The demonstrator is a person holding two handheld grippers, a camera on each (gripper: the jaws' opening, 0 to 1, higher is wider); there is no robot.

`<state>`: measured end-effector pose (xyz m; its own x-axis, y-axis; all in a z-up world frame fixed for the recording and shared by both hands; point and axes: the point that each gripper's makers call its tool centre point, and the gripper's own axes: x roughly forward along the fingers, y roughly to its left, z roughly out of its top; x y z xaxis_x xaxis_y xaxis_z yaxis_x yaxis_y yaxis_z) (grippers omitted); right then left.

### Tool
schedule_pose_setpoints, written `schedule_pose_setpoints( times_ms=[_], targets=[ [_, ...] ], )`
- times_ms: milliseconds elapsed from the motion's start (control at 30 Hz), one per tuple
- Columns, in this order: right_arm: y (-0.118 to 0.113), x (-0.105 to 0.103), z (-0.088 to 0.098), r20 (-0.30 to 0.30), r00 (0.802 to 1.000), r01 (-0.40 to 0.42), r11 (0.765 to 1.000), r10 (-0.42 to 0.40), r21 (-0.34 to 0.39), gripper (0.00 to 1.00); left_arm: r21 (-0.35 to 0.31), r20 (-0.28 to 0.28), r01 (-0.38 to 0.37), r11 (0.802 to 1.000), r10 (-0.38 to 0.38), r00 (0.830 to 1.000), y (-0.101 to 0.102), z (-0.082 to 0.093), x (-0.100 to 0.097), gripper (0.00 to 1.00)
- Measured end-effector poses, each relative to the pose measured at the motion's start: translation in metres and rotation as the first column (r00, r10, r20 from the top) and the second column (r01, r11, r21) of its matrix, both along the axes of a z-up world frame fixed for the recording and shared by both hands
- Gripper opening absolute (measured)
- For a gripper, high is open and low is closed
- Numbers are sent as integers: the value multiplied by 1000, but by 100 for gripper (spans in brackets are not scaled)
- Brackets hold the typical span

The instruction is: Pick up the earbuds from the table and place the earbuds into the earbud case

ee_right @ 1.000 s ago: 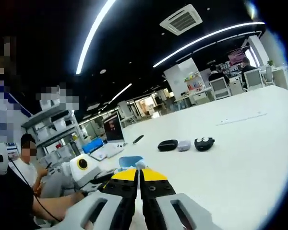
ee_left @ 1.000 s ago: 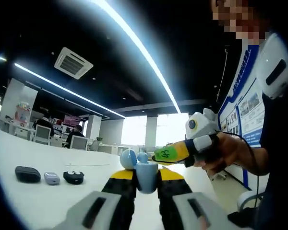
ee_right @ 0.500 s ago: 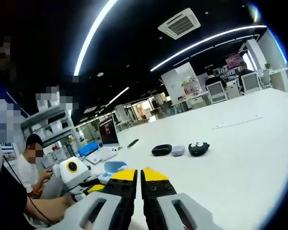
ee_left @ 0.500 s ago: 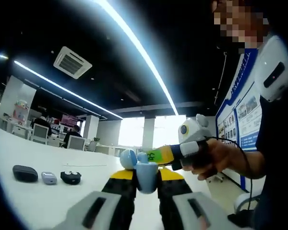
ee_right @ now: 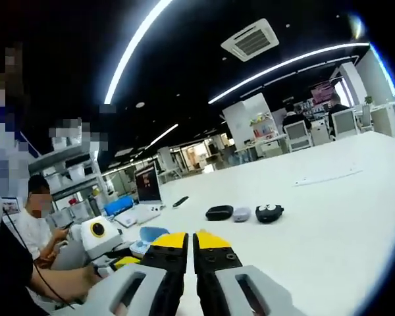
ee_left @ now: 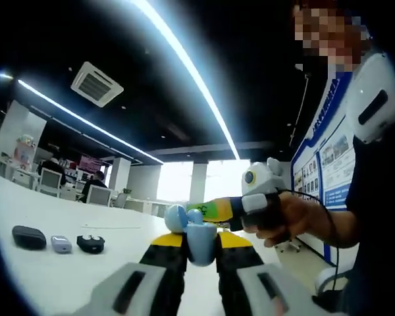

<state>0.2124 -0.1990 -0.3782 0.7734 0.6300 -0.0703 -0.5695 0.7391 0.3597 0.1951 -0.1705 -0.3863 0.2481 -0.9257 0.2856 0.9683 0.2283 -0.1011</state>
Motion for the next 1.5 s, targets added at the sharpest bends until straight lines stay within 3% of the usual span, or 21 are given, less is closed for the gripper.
schedule_pose_setpoints(
  times_ms=[200, 467, 533, 900, 1133, 1500],
  targets=[
    [7, -10, 0, 6, 999, -36, 999, 36, -5, 4, -14, -12, -15, 1000, 15, 1000, 4, 0, 5, 18],
    [14, -20, -1, 26, 997, -74, 996, 75, -48, 5, 15, -13, -13, 1000, 13, 1000, 2, -7, 8, 18],
    [16, -22, 0, 34, 995, -87, 995, 89, -56, 9, 13, -13, -13, 1000, 13, 1000, 1, -7, 8, 18],
    [24, -33, -4, 23, 989, -141, 986, 143, -93, 9, 26, -17, -15, 1000, 16, 1000, 1, -11, 9, 18],
    [8, -23, -3, 33, 995, -89, 993, 91, -73, 13, 20, -18, -3, 1000, 3, 1000, 0, -8, 6, 18],
    [15, -27, -2, 37, 994, -95, 991, 99, -90, 15, 24, -10, 2, 1000, -1, 1000, -1, -8, 4, 18]
  ],
)
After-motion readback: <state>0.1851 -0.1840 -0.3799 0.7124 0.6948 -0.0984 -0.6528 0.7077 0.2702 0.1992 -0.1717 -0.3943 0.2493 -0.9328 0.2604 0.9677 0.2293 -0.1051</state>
